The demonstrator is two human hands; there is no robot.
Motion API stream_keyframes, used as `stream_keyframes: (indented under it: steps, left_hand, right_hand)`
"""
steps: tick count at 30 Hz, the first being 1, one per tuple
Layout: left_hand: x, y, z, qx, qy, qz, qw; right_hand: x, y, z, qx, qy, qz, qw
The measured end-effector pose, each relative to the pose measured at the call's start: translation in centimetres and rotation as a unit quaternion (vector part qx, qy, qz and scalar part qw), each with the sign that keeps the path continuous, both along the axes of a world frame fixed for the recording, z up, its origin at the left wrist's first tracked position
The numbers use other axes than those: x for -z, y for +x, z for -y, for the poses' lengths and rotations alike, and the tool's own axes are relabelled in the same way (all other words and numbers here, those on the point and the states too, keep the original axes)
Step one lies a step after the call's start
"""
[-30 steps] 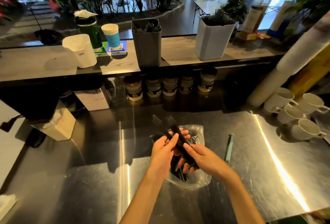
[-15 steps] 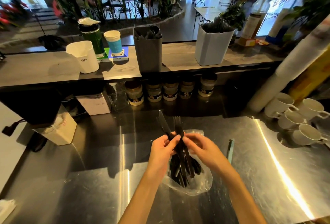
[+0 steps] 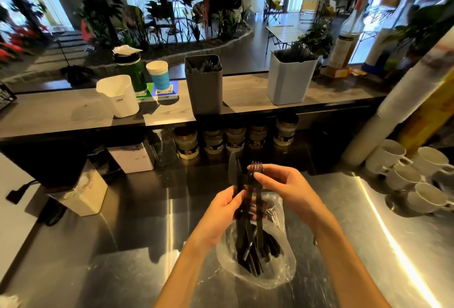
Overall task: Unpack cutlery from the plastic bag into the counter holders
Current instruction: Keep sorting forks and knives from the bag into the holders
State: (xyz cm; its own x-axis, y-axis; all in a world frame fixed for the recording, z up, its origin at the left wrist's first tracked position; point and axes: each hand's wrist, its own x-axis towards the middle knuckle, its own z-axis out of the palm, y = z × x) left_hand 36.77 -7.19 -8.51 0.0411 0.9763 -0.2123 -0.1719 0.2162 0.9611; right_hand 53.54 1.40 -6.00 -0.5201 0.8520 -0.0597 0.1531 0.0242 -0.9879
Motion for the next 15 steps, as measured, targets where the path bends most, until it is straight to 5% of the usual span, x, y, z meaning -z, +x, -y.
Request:
stream_keyframes:
  steps: [6,15]
  left_hand:
    - [-2.2,-1.0,-1.8,0.097,0.009,-0.025,0.995]
    - [-4.3,0.4,-5.9,0.06,0.018,-0.001,0.998]
  right_hand:
    - [-1.7,0.1,-2.5,-0.082,-0.02,0.008,0.996]
    - [-3.5,0.9,-7.5,-0.059,-0.036,-0.031,0.997]
